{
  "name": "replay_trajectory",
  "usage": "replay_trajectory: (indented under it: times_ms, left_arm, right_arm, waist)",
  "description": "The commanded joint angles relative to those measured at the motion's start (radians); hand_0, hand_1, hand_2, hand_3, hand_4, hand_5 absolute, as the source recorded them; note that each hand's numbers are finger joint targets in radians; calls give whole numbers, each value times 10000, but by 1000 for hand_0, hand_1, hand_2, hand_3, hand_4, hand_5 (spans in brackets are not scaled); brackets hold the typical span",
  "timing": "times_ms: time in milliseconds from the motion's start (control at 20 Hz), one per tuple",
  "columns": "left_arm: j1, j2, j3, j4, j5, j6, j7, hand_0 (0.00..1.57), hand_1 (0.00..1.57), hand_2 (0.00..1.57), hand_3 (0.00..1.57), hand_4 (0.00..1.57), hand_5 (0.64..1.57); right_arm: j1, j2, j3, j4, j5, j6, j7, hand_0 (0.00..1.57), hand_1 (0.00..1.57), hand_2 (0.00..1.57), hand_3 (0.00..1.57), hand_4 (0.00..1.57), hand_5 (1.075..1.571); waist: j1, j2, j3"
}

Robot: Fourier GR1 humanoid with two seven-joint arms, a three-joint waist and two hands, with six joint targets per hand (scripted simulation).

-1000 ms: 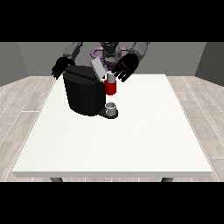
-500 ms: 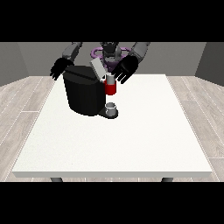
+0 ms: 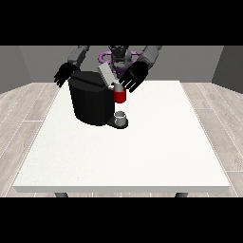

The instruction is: Insert the coffee pod into the coffee machine and close the lid

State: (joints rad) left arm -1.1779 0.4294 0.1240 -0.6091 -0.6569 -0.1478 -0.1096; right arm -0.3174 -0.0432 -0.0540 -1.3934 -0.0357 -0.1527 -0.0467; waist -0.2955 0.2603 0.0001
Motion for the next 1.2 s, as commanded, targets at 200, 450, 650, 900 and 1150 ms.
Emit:
replay_trajectory:
  times_ms: [200, 450, 650, 900, 1150]
  left_arm:
    - [166, -210, 30, 72, -54, 256, -269, 1196, 1196, 1240, 1142, 466, 1571]
    - [-59, 124, -67, 83, -227, -197, -181, 1152, 1152, 1178, 1020, 450, 1571]
    - [-2, -37, -171, 52, -418, 82, -80, 1085, 1085, 1132, 956, 403, 1571]
    - [-111, 120, -38, -11, -333, -22, -358, 1050, 1050, 1119, 962, 364, 1571]
    - [273, 237, -308, -87, -623, -9, -857, 912, 912, 1022, 865, 363, 1571]
  right_arm:
    - [39, 237, 207, -8, 262, -250, -396, 0, 0, 0, 0, 364, 1571]
    - [-292, 30, -16, -132, 27, -204, 280, 0, 0, 0, 0, 401, 1571]
    - [389, 407, 716, -49, 176, -695, -364, 0, 0, 0, 0, 431, 1571]
    - [-597, -468, -379, 90, -268, 33, 305, 0, 0, 0, 0, 415, 1571]
    - [293, 146, -28, 325, -86, -79, -889, 0, 0, 0, 0, 411, 1571]
  waist:
    - [52, 406, -1]
    - [57, 69, -1]
    - [88, 16, 1]
    - [169, 239, 0]
    - [247, 260, 1]
